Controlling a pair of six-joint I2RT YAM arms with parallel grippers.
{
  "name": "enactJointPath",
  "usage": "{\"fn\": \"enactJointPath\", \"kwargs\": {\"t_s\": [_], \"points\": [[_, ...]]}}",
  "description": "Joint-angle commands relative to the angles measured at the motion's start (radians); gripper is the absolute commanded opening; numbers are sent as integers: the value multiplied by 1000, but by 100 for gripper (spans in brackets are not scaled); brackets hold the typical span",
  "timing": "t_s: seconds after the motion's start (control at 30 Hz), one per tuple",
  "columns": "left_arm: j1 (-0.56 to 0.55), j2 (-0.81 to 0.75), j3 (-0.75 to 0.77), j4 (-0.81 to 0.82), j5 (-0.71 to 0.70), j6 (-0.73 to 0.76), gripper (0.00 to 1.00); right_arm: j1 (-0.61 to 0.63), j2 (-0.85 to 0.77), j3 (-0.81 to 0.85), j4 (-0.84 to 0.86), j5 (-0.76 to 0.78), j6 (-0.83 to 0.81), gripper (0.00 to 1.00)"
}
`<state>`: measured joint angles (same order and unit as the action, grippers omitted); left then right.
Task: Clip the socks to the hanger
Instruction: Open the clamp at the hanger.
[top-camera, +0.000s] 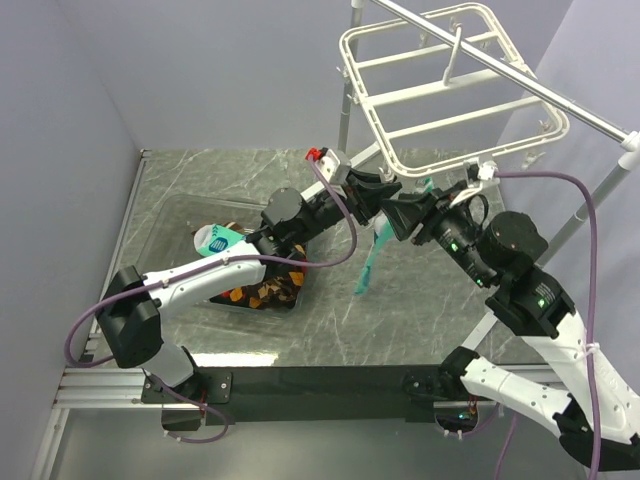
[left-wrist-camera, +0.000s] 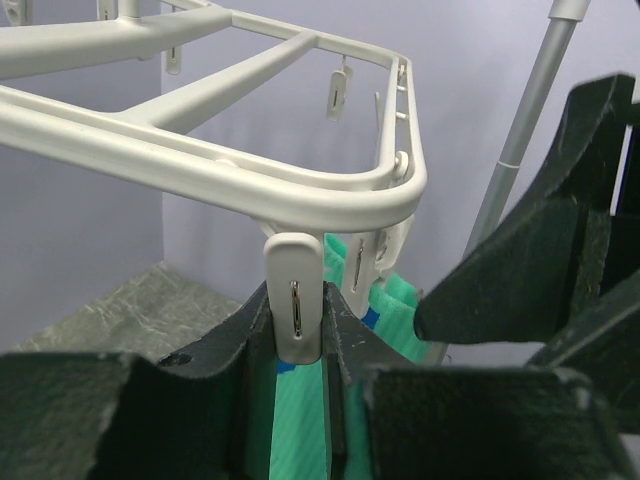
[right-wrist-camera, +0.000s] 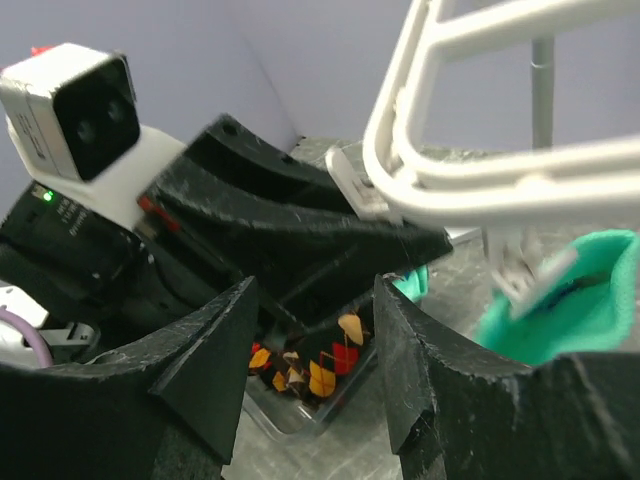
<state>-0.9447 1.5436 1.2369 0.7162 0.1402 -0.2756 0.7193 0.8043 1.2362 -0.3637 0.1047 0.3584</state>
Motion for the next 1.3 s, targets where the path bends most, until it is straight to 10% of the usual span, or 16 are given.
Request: {"fn": "enactJointPath", "kwargs": {"t_s": [0.0, 1.27], "points": [[-16, 10, 49, 8, -14, -7, 1, -3, -62, -46, 43, 55, 47, 57], [-115, -17, 3, 31, -28, 33, 1, -3, -5, -115, 261, 213, 20, 57]]}}
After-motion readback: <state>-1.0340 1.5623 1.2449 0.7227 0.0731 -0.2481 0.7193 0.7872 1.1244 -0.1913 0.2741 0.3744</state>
